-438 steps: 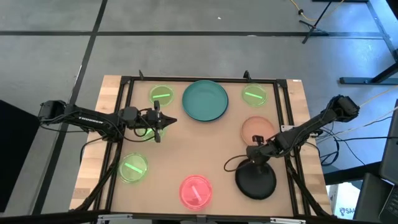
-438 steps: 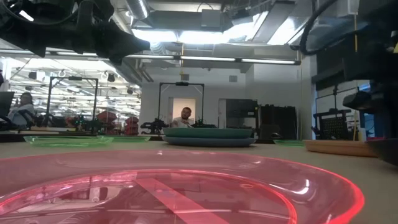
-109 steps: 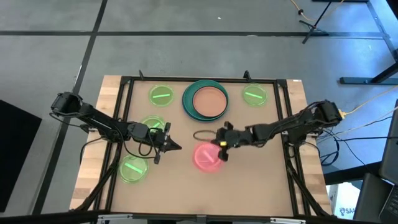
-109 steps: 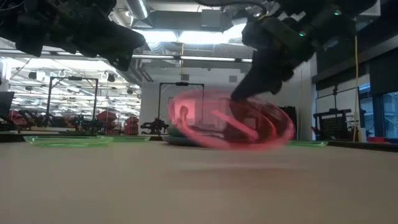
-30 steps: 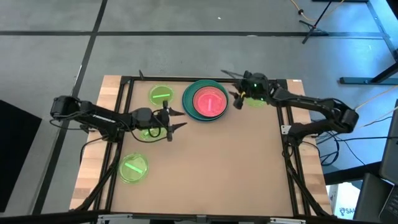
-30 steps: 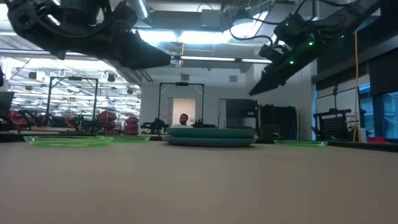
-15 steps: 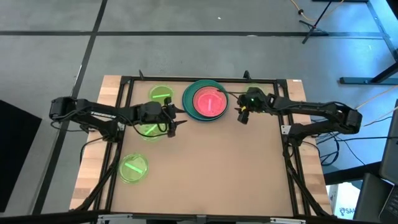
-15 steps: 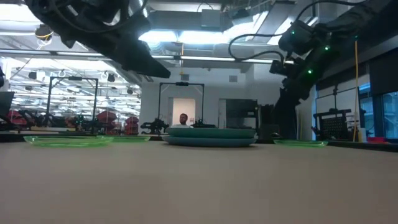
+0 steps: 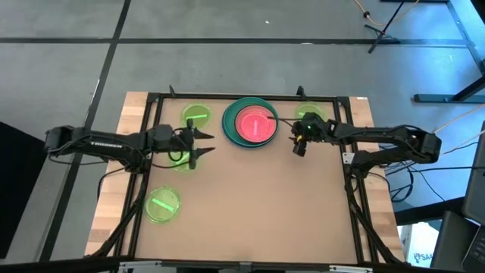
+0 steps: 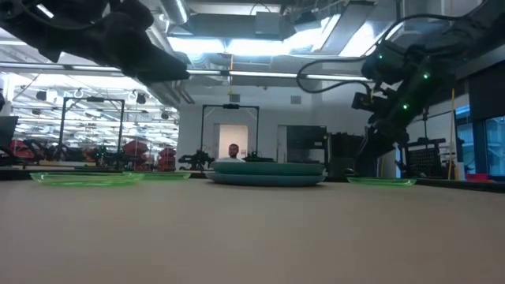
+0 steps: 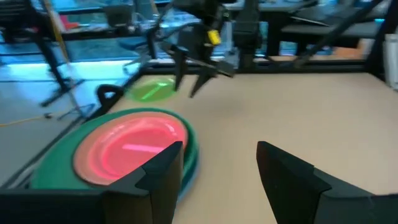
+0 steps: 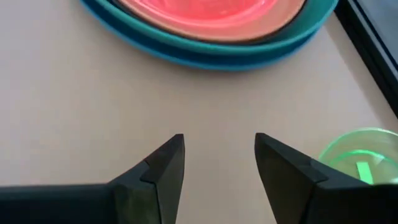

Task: Stack plastic plates
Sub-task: Stack the green transparent plate on top of the pink transparent plate

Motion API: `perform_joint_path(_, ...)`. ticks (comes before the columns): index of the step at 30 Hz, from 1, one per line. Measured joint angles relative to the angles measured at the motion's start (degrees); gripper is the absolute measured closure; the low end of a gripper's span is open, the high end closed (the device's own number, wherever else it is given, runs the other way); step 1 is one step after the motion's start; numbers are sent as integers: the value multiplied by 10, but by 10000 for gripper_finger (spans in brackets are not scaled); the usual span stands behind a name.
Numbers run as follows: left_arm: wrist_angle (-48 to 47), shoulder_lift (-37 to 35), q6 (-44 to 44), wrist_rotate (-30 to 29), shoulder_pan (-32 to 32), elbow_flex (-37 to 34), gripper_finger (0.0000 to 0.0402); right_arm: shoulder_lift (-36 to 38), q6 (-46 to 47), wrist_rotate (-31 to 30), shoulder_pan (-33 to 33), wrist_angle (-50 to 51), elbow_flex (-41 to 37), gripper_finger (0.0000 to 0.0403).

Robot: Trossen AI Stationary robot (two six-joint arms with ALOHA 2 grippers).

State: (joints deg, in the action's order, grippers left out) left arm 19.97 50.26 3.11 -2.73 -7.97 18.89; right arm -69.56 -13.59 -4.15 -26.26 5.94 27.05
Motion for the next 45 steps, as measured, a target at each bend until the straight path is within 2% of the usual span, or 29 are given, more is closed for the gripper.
perform_joint_path(4,1,5,0,21,3,0,202,0,-1,-11,0,1,-6,215)
perform_joint_path(8,3,10,31,12,5,0,202,0,-5,-48,0,-1,-6,215)
perform_joint_path(12,8,10,34,1,5,0,202,0,-20,-56,0,-1,-6,215)
perform_joint_path(18,8,10,35,1,5,0,202,-19,-19,-142,-1,-3,-6,220)
perform_joint_path(28,8,10,31,4,5,0,202,-68,-19,-148,-47,-16,-6,269)
perform_joint_path(39,14,10,4,5,6,0,202,-119,-63,-120,-98,-55,-5,295)
perform_joint_path(45,15,10,3,5,6,0,202,-124,-96,-125,-97,-59,-5,352)
